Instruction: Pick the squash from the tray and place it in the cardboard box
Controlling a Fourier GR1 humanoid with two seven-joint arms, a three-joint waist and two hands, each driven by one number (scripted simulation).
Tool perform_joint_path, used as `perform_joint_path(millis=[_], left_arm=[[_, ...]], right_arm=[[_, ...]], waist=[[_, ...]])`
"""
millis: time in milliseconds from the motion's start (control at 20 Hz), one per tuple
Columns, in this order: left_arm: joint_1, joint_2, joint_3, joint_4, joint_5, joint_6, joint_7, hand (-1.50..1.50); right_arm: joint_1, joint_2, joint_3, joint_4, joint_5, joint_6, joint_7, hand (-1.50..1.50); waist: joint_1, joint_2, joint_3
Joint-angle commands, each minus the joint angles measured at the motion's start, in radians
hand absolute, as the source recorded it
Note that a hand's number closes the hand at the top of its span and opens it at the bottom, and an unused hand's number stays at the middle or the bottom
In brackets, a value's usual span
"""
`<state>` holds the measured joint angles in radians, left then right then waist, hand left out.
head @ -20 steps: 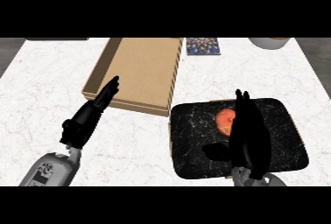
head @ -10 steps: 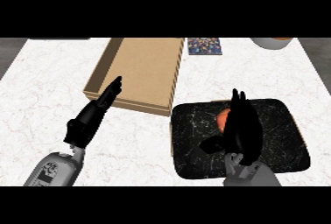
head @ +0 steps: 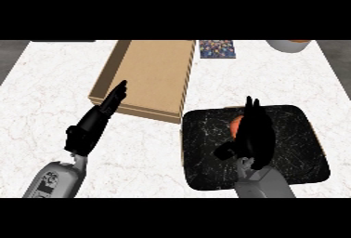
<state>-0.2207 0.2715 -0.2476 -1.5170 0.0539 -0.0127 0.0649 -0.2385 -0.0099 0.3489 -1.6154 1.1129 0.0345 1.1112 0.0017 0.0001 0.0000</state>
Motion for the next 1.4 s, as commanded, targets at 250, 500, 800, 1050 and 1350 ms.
perform_joint_path(millis=[250,500,800,1050,1350], left_arm=[[0.03,-0.031,0.01,-0.044,-0.043,-0.024,0.02,0.0],[0.075,-0.072,-0.021,-0.065,-0.091,0.009,0.007,0.0],[0.042,-0.066,0.039,-0.076,-0.074,-0.031,0.04,0.0],[-0.033,-0.106,0.054,0.035,-0.093,-0.049,0.022,0.0],[0.019,-0.094,0.06,-0.018,-0.116,-0.068,0.014,0.0]], right_arm=[[-0.019,0.01,0.048,0.036,-0.032,-0.024,0.157,-1.5],[-0.017,0.01,-0.076,0.121,-0.063,0.011,0.037,-1.5],[-0.079,0.01,-0.078,0.183,-0.096,-0.01,0.063,-1.5],[-0.054,0.01,-0.076,0.256,-0.088,-0.089,0.023,-1.5],[0.031,-0.014,-0.104,0.206,-0.046,-0.024,-0.02,-1.5]], waist=[[0.002,-0.001,0.0],[0.003,-0.001,0.0],[0.002,0.0,0.0],[0.0,0.001,0.0],[-0.003,-0.001,0.0]])
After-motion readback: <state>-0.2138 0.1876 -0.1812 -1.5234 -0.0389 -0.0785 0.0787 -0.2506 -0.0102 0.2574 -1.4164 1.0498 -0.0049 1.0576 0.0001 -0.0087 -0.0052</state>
